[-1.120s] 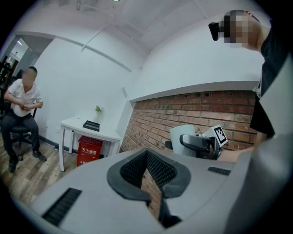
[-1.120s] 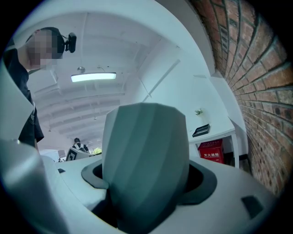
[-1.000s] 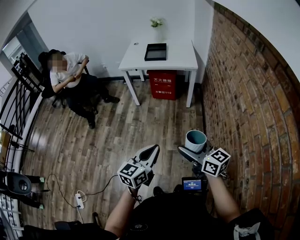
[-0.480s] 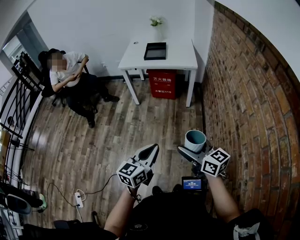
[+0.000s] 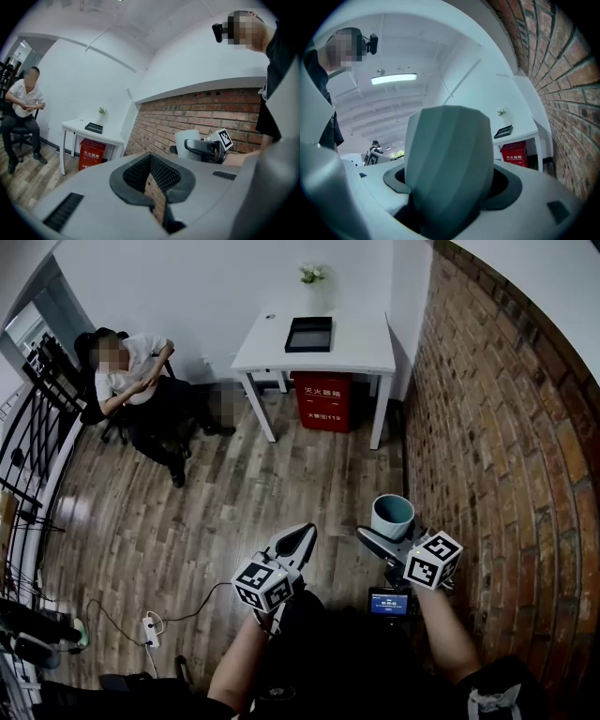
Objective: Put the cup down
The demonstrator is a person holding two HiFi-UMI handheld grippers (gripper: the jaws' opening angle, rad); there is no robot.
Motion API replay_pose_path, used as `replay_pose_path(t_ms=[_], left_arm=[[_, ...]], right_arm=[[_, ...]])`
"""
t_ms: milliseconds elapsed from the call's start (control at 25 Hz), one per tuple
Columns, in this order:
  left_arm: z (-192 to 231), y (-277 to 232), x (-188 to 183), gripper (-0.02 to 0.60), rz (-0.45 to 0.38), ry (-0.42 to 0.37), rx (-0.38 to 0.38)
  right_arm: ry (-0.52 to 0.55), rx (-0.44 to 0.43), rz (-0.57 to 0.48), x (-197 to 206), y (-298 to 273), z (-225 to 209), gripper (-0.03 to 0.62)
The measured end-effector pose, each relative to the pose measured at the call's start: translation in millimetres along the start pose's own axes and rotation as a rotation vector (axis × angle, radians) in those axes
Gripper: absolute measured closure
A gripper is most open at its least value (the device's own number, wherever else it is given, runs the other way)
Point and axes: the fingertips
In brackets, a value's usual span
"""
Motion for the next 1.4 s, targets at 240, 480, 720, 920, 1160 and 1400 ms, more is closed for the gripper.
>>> replay_pose_path(t_ms=[240,480,720,920,1160,1400], left_arm=[[28.1,-33.0,-11.0,0.575,0.011,0.021,0.002],[85.3,-88.0,-44.9,0.574,0.032,0.029,0.029],[152.2,-140.8,-111.4,0.574,0.058,0.015,0.065],[208.0,-172.3,-164.6,0.574,0.065,0.01,0.08],[249.2,-201.9,-191.5,0.574,0.081,0.023,0.087],[288.8,-231.0,-210.4,0.574,0.069,0.051,0.061]], right_arm=[[-0.007,0.017,0.023,5.5,-17.2,-36.4,0.2],[-0.026,0.064,0.031,3.9,-71.2,-94.3,0.2],[-0.028,0.11,0.023,-22.4,-155.3,-154.6,0.2],[-0.022,0.132,0.011,-47.5,-222.9,-188.6,0.2],[-0.032,0.133,0.027,-51.9,-274.6,-222.7,0.2],[-0.047,0.113,0.04,-49.3,-316.9,-257.7,0.2]])
Point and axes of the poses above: the fingertips, and each gripper's own axes: y backward along the fingers, z to its left, x out of its underside, and after that the axes turned 15 degrees about y, right-handed
